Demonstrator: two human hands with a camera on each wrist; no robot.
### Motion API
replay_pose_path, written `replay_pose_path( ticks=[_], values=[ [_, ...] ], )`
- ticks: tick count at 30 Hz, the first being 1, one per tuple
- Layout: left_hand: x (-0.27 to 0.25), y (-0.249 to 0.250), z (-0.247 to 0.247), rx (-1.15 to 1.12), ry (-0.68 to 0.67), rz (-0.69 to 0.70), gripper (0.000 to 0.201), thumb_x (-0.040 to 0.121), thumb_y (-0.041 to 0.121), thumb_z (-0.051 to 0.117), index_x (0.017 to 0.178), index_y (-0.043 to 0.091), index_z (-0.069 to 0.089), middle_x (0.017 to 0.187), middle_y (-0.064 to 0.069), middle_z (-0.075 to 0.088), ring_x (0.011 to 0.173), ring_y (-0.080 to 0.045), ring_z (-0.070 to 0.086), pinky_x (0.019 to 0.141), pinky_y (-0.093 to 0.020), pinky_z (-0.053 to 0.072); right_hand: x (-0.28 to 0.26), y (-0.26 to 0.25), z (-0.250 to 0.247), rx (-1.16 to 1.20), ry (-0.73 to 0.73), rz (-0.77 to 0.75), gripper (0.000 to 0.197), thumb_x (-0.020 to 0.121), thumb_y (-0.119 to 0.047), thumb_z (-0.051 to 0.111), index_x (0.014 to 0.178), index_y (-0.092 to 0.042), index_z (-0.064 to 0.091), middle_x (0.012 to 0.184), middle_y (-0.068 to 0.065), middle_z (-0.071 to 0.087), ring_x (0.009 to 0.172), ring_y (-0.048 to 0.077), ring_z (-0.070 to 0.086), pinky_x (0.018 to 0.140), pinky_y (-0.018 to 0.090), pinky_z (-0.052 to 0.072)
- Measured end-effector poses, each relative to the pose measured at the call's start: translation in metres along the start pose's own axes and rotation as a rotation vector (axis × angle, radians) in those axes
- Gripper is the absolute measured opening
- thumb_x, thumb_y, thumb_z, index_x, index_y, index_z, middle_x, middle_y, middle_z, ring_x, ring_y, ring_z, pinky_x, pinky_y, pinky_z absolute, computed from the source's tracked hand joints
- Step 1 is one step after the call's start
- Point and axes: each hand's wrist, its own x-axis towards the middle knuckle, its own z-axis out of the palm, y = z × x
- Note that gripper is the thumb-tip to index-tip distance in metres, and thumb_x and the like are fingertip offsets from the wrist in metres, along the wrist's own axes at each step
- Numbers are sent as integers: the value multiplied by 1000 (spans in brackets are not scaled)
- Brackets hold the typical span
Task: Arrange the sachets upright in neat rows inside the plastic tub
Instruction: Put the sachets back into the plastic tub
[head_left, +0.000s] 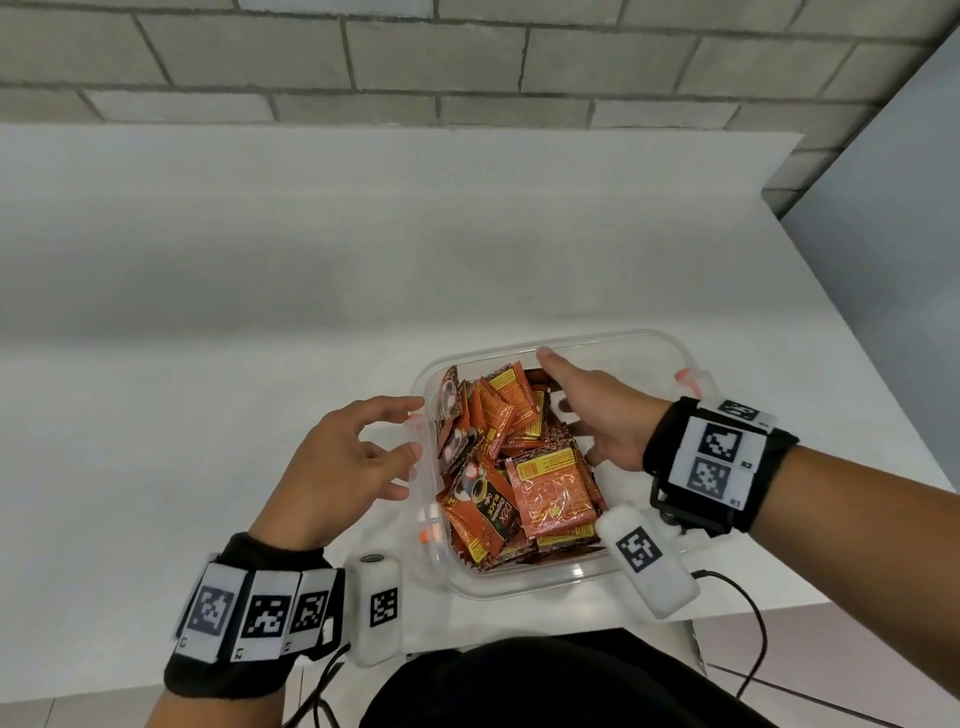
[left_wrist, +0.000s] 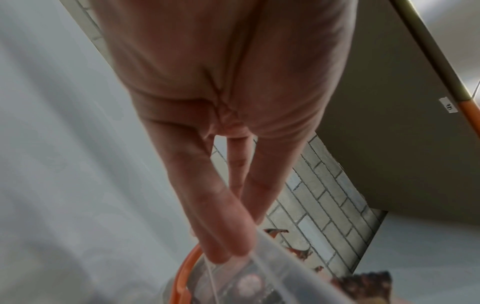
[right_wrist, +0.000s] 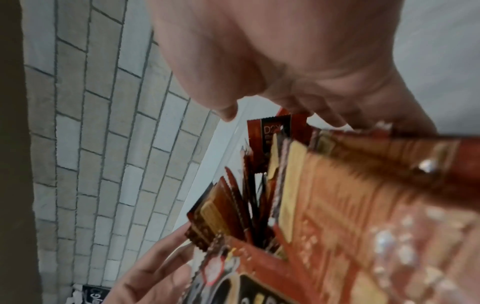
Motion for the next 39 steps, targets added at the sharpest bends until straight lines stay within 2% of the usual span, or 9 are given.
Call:
replay_pose_path(
  ticks=[4, 9, 15, 18, 21, 24, 29, 35, 39],
  values=[
    [1, 0, -1, -4, -3, -2, 36, 85, 6, 68, 114, 28, 66, 116, 8, 62, 69, -19, 70, 60, -25, 58, -2, -8, 14, -22, -71, 22, 69, 92, -66, 24, 131, -16, 51, 138, 5, 50, 119, 24, 49, 74, 27, 38],
    [0, 2, 0, -13, -2, -8, 36, 85, 7, 69, 115, 27, 66, 116, 7, 62, 69, -19, 70, 60, -25, 58, 1, 1, -3, 22, -63, 1, 85, 86, -73, 29, 151, -20, 18, 157, 7, 20, 143, 30, 19, 112, 50, 19],
    [1, 2, 0, -13, 1, -15, 36, 84, 8, 70, 114, 27, 66, 114, 9, 63, 68, -19, 70, 61, -29, 59, -6, 35, -22, 0, -90, 81, 83, 83, -74, 31, 151, -28, 20, 157, 8, 19, 143, 34, 21, 108, 61, 22],
    [0, 3, 0, -10, 4, -19, 36, 83, 8, 71, 113, 28, 66, 114, 9, 63, 69, -19, 70, 60, -28, 59, -5, 41, -6, -5, -195, 99, 71, 83, -75, 30, 134, -29, 48, 140, 5, 51, 129, 31, 45, 107, 61, 29],
    [1, 3, 0, -12, 2, -19, 36, 83, 7, 71, 113, 28, 67, 114, 7, 62, 68, -20, 70, 58, -26, 58, -3, 39, 4, -2, -239, 112, 72, 79, -80, 31, 126, -31, 54, 120, 3, 66, 113, 28, 59, 103, 61, 34],
    [1, 4, 0, -19, 0, -20, 36, 83, 7, 70, 112, 27, 67, 113, 5, 62, 67, -20, 70, 58, -27, 58, -2, 38, 7, -27, -244, 118, 83, 71, -87, 35, 133, -33, 48, 132, 4, 59, 122, 29, 52, 105, 64, 30],
    [2, 5, 1, -15, 5, -20, 35, 84, 6, 69, 112, 26, 67, 112, 3, 61, 66, -20, 69, 57, -26, 58, -2, 34, 11, -27, -290, 96, 72, 82, -78, 28, 135, -33, 47, 131, 2, 59, 122, 22, 52, 110, 53, 30],
    [0, 5, 1, -13, 12, -16, 34, 84, 6, 69, 111, 27, 67, 111, 4, 61, 65, -19, 69, 56, -25, 57, -13, 27, -2, -138, -256, 98, 77, 79, -79, 29, 141, -35, 39, 146, 5, 43, 135, 35, 35, 107, 66, 23],
    [-1, 5, 1, -14, 21, -19, 34, 85, 7, 69, 113, 26, 67, 112, 5, 61, 66, -19, 70, 57, -24, 57, -23, 12, -11, -272, -38, -85, 66, 91, -62, 38, 145, -24, 33, 151, 2, 33, 136, 25, 34, 109, 46, 31]
  ],
)
